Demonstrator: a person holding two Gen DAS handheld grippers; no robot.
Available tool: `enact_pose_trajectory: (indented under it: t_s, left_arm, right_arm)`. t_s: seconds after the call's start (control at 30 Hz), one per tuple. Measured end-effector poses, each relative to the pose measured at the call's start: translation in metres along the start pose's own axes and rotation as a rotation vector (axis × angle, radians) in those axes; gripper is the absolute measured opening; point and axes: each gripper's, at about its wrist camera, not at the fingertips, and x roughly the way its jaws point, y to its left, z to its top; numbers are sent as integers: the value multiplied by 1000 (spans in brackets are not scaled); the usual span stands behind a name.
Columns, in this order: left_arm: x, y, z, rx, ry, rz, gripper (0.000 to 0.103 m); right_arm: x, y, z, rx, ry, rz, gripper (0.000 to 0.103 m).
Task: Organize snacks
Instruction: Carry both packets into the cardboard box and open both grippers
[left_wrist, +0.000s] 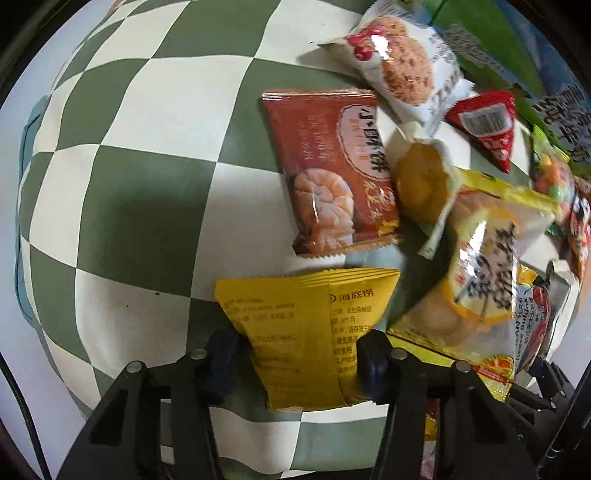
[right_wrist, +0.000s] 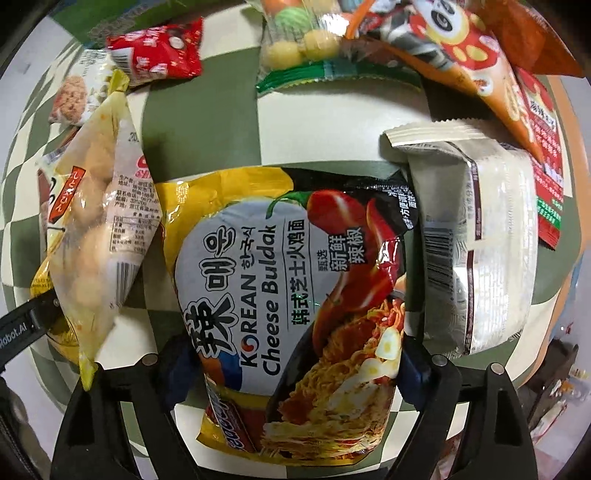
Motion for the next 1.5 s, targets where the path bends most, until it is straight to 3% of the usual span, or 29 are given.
enact_pose_trajectory:
  t_s: [0.17, 0.37, 0.6, 0.77, 0.87, 1.0, 1.07, 1.3, 1.5]
  left_arm:
    - [-7, -2, -23, 44, -8, -6, 48]
    - [-35, -5, -48, 108, -50, -20, 47]
    - [-117, -30, -44, 153, -164, -111, 47]
    - [-188, -97, 33, 221, -270, -156, 47]
    - [-219, -138, 92, 260, -328, -159, 47]
    - [-215, -165, 170, 278, -342, -117, 47]
    - [-203, -175, 212, 263, -316, -101, 47]
    - [-142, -196, 299, 216, -171, -97, 47]
    - [-95, -196, 334, 182, -68, -124, 47]
  right_arm:
    - [-27, -8, -28, -8, -22, 26, 89]
    - [-67, -33, -28, 15, -83, 79, 89]
    - [-142, -65, -8, 41, -181, 184, 89]
    - [-220, -80, 34, 26, -286, 249, 89]
    - [-258, -98, 87, 7, -363, 265, 89]
    - [-277, -108, 171, -16, -441, 214, 89]
    - [-273, -115, 211, -15, -431, 198, 89]
    - [-213, -129, 327, -20, -279, 139, 89]
    - [-151, -131, 373, -36, -160, 105, 89]
